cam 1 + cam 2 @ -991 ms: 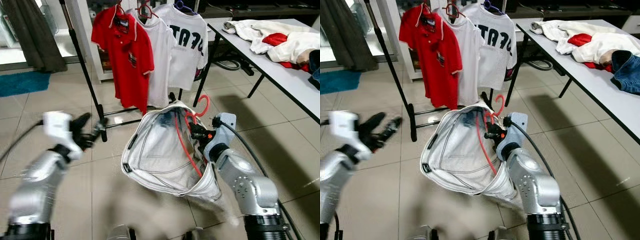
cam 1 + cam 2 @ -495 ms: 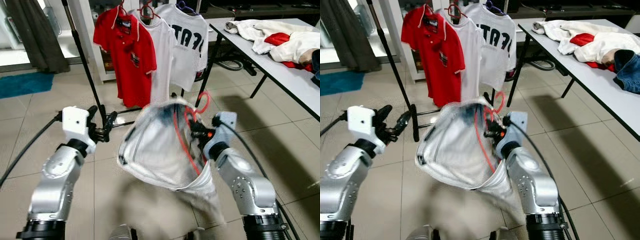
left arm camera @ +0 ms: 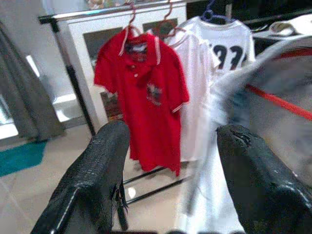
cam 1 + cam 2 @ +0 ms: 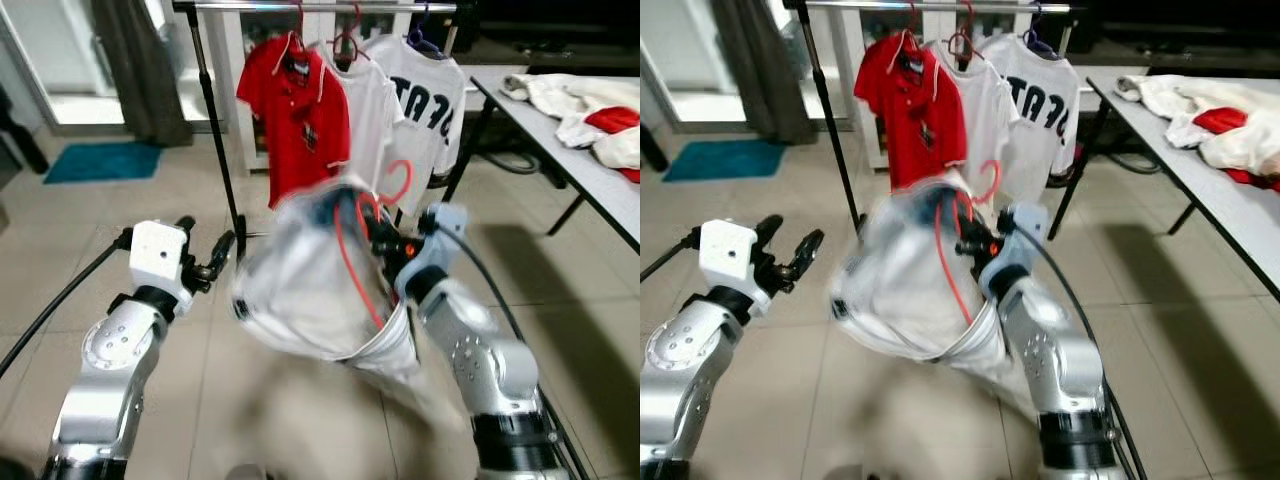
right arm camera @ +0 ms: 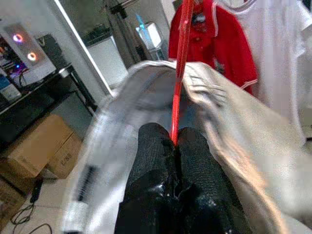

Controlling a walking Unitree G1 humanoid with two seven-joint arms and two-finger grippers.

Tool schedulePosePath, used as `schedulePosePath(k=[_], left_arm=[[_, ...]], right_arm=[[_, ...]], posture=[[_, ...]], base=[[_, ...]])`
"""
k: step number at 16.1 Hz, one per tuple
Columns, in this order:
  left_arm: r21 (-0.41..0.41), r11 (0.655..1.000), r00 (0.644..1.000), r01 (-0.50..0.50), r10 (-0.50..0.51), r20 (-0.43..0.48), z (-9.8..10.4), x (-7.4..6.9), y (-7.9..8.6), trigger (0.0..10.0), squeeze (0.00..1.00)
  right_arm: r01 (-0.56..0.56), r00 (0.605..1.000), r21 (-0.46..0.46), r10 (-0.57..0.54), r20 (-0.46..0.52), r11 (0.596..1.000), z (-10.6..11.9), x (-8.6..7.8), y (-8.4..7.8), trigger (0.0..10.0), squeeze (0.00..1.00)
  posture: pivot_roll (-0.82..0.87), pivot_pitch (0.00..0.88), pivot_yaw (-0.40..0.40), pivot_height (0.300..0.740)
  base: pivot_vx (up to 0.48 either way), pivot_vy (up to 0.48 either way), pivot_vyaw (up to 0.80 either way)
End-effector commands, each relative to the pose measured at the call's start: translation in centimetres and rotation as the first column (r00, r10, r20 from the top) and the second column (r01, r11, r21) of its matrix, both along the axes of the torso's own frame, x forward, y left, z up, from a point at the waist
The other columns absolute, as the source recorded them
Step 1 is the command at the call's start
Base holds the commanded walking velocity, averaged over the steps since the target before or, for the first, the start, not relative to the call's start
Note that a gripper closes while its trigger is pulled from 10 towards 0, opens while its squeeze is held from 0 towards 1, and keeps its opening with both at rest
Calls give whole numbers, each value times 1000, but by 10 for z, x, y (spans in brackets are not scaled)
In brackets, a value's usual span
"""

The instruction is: Hang hanger

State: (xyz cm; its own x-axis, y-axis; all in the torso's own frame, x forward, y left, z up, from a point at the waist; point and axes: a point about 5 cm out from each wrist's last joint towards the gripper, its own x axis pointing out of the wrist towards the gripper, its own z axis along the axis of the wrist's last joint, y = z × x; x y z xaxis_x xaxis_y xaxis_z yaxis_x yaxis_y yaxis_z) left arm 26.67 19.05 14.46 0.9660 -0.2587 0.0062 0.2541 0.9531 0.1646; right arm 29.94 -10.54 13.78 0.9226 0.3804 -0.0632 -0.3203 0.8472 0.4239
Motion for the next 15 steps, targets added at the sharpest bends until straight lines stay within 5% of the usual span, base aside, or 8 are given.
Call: schedulePosePath(k=[1,11,15], left_arm=[[20,1000,1000,-11,12,-23,-3,-3,1,10000,0],[29,999,999,-31,32,-44,-7,-3,5,10000,0],[12,1000,997,-28,29,-68,-6,-2,17,10000,0]], right_arm=[[9,998,27,-10,64,1000,12,3,-3,10000,0],[-29,996,-3,29,81,1000,15,8,2,10000,0],[-56,994,-48,60,92,997,16,12,3,10000,0]], posture=[[63,0,-22,705],[59,0,-39,705],[54,0,-38,705]], base=[[311,-251,0],[308,-253,0],[0,0,0]])
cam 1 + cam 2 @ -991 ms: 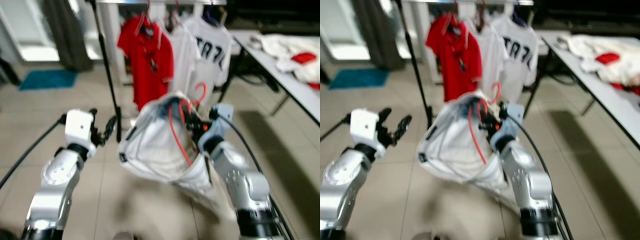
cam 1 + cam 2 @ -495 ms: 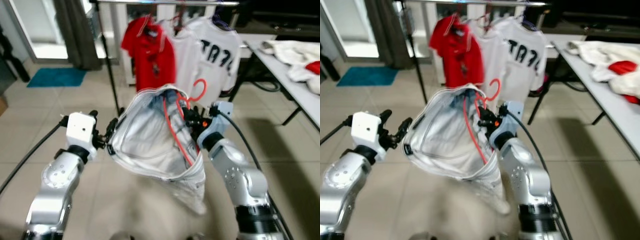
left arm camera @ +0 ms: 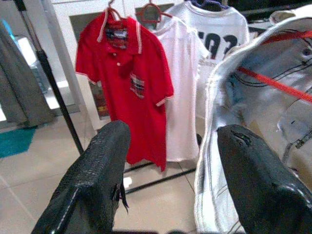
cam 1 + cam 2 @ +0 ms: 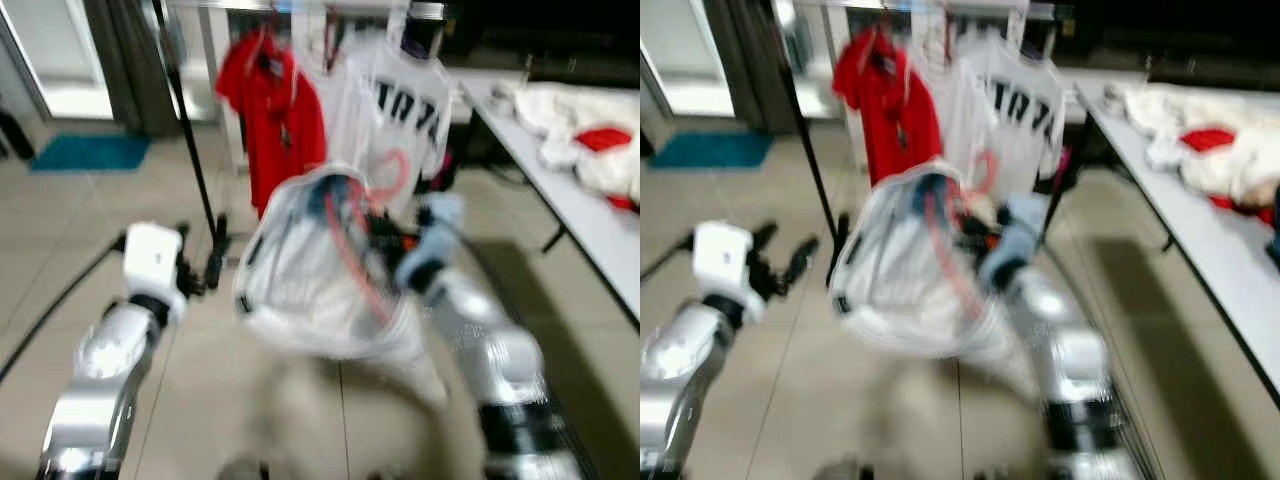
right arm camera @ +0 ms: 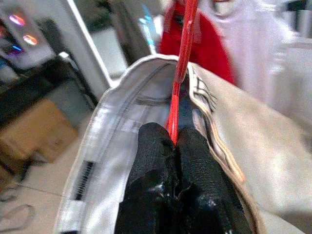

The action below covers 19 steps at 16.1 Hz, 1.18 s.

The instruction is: Hang hanger

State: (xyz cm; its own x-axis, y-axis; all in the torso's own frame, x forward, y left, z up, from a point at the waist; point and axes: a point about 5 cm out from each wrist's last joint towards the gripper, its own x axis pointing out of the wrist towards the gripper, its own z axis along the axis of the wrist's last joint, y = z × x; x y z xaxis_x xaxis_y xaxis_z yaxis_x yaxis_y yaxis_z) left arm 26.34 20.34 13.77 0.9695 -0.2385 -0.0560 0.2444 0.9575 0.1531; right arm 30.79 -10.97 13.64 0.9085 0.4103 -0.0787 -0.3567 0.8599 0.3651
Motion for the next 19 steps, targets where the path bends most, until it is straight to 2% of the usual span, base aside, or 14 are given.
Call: schedulePosePath(k=[1,5,8,10,11,12,13,14,15,17,19], left_arm=[[13,1000,1000,-10,11,-19,0,2,6,10000,0],[9,1000,999,-7,8,-31,0,4,7,10000,0],[25,999,999,23,-23,-31,3,9,7,10000,0],[48,999,999,25,-23,-40,4,12,13,10000,0],[68,996,998,54,-52,-39,9,14,19,10000,39],[92,993,996,79,-75,-38,14,15,25,10000,208],[137,984,994,111,-107,-36,21,17,31,10000,592],[163,978,992,129,-125,-36,26,18,36,10000,627],[191,968,986,164,-161,-33,35,21,41,10000,1000],[226,950,976,217,-214,-39,45,26,45,10000,1000],[228,933,960,280,-269,-77,43,33,35,10000,1000]], right_arm=[[-28,996,2,27,83,1000,17,4,7,10000,0],[-31,996,-18,32,79,999,15,4,6,10000,0],[-74,994,-54,77,72,996,13,2,8,10000,0],[-103,992,-80,109,65,991,11,1,9,10000,0],[-125,989,-107,133,70,986,12,1,8,10000,0],[-140,985,-133,151,77,981,13,1,7,10000,0],[-146,983,-164,162,89,976,15,2,4,10000,0],[-142,982,-185,163,100,972,16,4,3,10000,0],[-151,975,-222,182,128,963,19,4,1,10000,0],[-190,961,-252,232,152,949,22,2,2,10000,0],[-237,941,-253,286,179,938,28,-2,7,10000,0]], posture=[[51,0,-35,705],[49,0,-31,705],[46,0,-21,705],[44,0,-18,705],[44,0,-17,705],[45,0,-17,705],[49,0,-19,705],[50,0,-20,705],[57,0,-26,705],[66,0,-30,705],[66,0,-28,705]], base=[[0,0,0],[0,0,0],[0,0,0],[0,0,0],[0,0,0],[0,0,0],[0,0,0],[0,0,0],[0,0,0],[0,0,0],[0,0,0]])
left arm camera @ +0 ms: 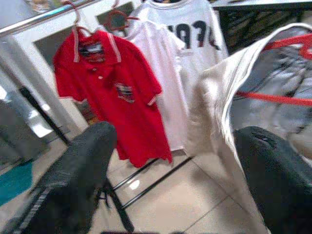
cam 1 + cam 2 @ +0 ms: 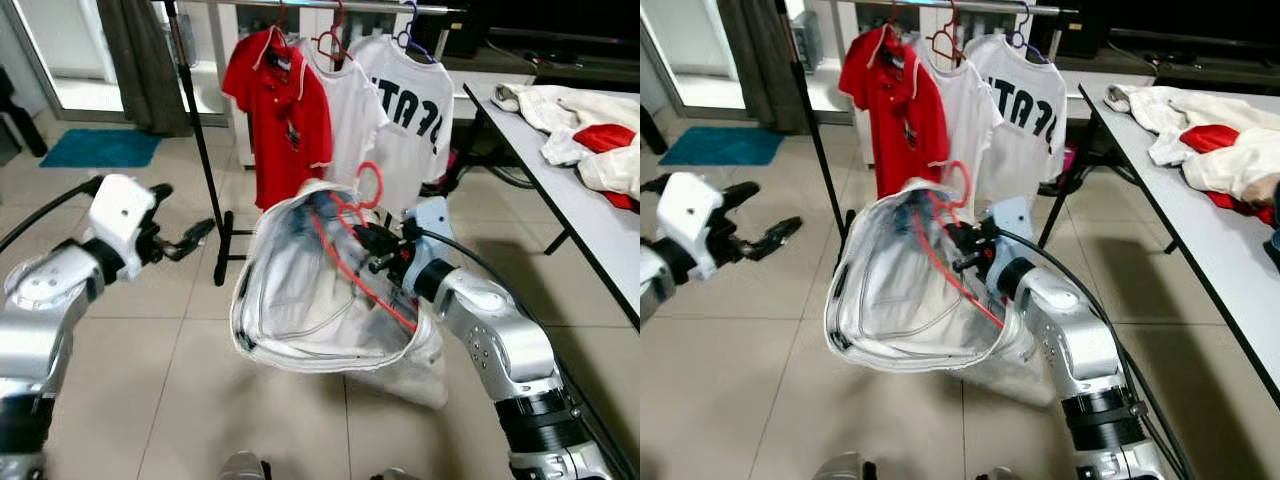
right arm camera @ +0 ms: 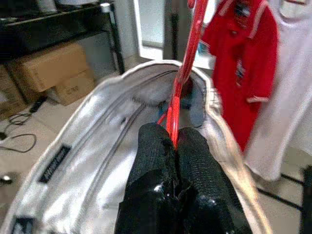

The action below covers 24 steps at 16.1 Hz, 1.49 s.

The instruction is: Hang hanger

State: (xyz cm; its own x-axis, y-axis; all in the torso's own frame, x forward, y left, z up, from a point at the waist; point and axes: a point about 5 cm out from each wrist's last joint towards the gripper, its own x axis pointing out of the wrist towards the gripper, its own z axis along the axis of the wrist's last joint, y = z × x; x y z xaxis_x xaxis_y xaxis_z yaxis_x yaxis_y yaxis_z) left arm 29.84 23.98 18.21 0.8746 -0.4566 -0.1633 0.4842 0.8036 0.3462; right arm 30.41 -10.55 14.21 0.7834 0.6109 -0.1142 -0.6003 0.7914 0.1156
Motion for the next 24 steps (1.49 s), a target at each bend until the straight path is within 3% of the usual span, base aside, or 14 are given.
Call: schedulePosePath(k=[1,2,3,4,5,7,8,9,10,15,24], left_arm=[[14,999,998,33,-32,-50,-12,4,-11,10000,1000],[6,1000,998,30,-29,-64,-16,6,-14,10000,1000],[-20,1000,997,2,-4,-78,-25,13,-18,10000,831],[-29,999,996,-22,19,-88,-34,21,-21,10000,55],[-17,1000,995,-20,18,-100,-41,27,-26,10000,0],[-5,1000,994,-5,4,-113,-49,33,-35,10000,0],[-3,1000,994,4,-4,-112,-51,34,-38,9451,0],[-1,1000,994,5,-5,-109,-52,35,-39,7922,0],[0,1000,996,2,-2,-92,-54,37,-41,0,0],[-14,999,996,34,-35,-82,-62,36,-47,0,0],[-5,1000,996,14,-14,-88,-67,39,-43,0,0]], right_arm=[[-53,992,40,47,120,998,27,-1,7,10000,0],[-59,991,44,53,122,997,28,-1,7,10000,0],[-73,990,54,66,128,996,31,-2,9,10000,0],[-92,987,64,83,139,994,35,-4,11,10000,0],[-113,983,73,101,151,991,38,-6,13,10000,0],[-138,979,82,123,162,987,41,-8,15,10000,0],[-142,978,86,127,164,986,42,-9,16,10000,0],[-143,978,89,127,164,986,43,-9,16,10000,0],[-142,979,96,125,163,985,44,-10,16,10000,0],[-141,980,107,123,153,984,43,-10,16,10000,0],[-126,984,118,109,139,985,42,-10,15,10000,0]], posture=[[63,0,-26,705],[63,0,-26,705],[57,0,-25,705],[56,0,-27,705],[54,0,-28,705],[48,0,-29,705],[48,0,-29,705],[48,0,-29,705],[38,0,-26,705],[39,0,-28,705],[35,0,-22,705]], base=[[0,0,0],[0,0,0],[0,0,0],[0,0,0],[0,0,0],[0,0,0],[0,0,0],[0,0,0],[0,0,0],[0,0,0],[0,0,0]])
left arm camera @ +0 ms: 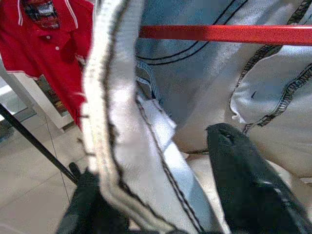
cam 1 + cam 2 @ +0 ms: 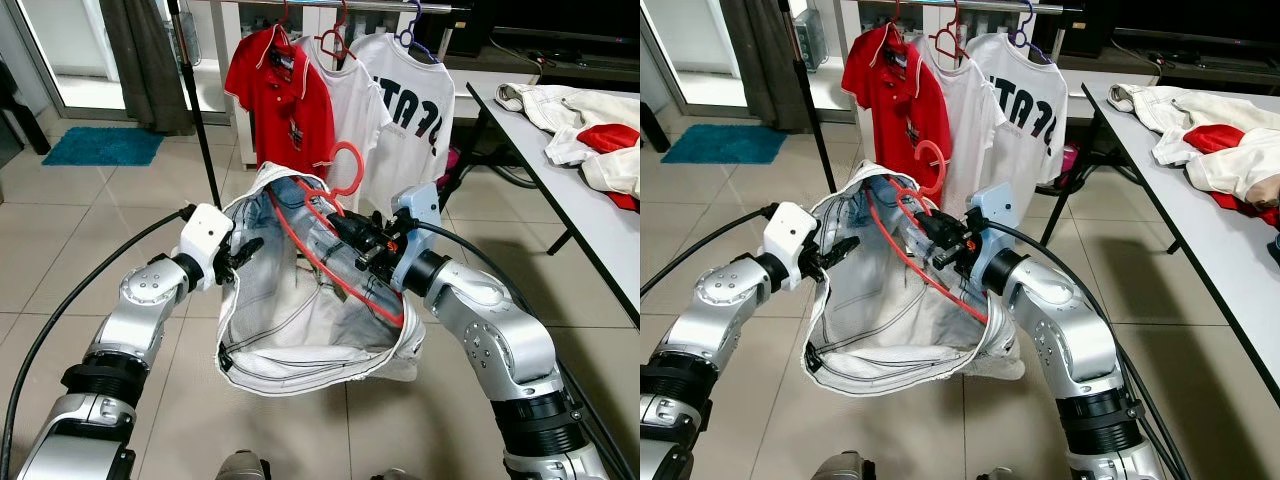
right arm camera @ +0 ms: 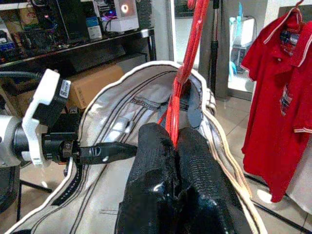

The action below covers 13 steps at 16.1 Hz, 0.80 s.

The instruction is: Hang hanger

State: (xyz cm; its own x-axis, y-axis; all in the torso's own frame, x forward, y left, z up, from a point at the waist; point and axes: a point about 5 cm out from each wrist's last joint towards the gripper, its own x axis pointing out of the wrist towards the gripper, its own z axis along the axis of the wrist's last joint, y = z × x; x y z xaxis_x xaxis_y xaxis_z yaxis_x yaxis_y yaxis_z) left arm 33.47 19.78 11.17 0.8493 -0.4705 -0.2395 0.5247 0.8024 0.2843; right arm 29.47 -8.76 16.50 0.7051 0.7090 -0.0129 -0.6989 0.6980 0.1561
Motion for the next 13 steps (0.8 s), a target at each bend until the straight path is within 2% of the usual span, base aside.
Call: schedulePosePath(k=[1,5,7,9,12,13], left_arm=[[15,1000,1000,-1,1,6,2,3,1,0,0],[16,1000,1000,-4,4,8,3,4,3,0,0],[16,1000,999,-3,2,43,8,4,4,0,0],[-1,1000,993,10,-10,121,25,6,5,0,0],[-25,999,983,23,-18,183,42,7,7,0,0],[-44,998,977,33,-23,214,50,7,6,0,0]], right_arm=[[11,997,36,-14,79,999,19,-1,-4,10000,0],[21,997,34,-23,71,999,18,-1,-5,10000,0],[47,998,12,-48,46,999,14,0,-7,10000,0],[90,996,-44,-90,2,995,4,3,-12,10000,0],[125,990,-119,-131,-45,985,-8,5,-16,10000,0],[149,983,-181,-165,-77,972,-17,6,-20,10000,0]], posture=[[33,0,-20,705],[33,0,-19,705],[32,0,-20,705],[35,0,-23,705],[37,0,-25,705],[39,0,-26,705]], base=[[0,0,0],[0,0,0],[0,0,0],[0,0,0],[0,0,0],[0,0,0]])
